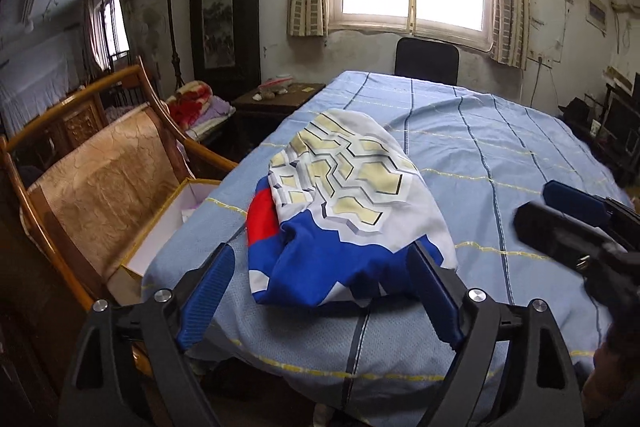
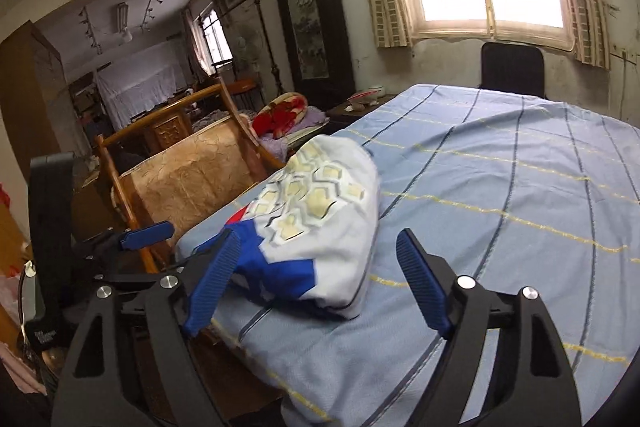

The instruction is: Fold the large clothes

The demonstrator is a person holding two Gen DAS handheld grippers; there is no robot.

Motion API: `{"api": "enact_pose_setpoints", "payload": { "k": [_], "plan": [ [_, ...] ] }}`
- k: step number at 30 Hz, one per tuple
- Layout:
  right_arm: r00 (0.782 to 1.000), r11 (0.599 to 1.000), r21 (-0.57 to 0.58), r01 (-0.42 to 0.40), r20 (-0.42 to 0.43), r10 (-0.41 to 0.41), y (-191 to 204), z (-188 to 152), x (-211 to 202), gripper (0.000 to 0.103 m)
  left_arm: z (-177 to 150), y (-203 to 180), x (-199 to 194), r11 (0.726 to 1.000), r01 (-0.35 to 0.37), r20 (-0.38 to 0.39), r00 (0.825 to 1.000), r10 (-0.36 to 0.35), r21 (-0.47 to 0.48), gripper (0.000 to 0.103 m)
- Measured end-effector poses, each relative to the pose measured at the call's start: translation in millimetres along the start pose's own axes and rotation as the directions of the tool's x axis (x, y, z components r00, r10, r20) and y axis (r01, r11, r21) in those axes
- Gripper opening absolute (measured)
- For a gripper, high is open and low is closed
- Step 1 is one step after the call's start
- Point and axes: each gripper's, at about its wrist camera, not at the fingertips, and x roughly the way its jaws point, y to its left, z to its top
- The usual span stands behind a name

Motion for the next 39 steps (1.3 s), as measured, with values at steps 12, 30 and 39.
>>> {"api": "enact_pose_setpoints", "payload": {
  "k": [12,30,39],
  "plan": [
    [0.995,0.995,0.006,0.104,0.008,-0.104,6.1,-7.6,15.1,0.078,-9.6,11.5,-3.2,0.995,-0.101,0.030,0.994,0.101,-0.006,0.095],
    [0.993,0.994,-0.036,0.099,-0.056,-0.101,8.1,-20.9,55.7,0.083,-13.9,27.9,31.0,0.989,-0.143,-0.042,0.989,0.141,-0.036,0.099],
    [0.993,0.995,-0.025,0.096,-0.059,-0.098,6.6,-29.4,46.8,0.085,-16.8,19.9,16.7,0.991,-0.135,-0.037,0.990,0.134,-0.017,0.099]
  ]
}}
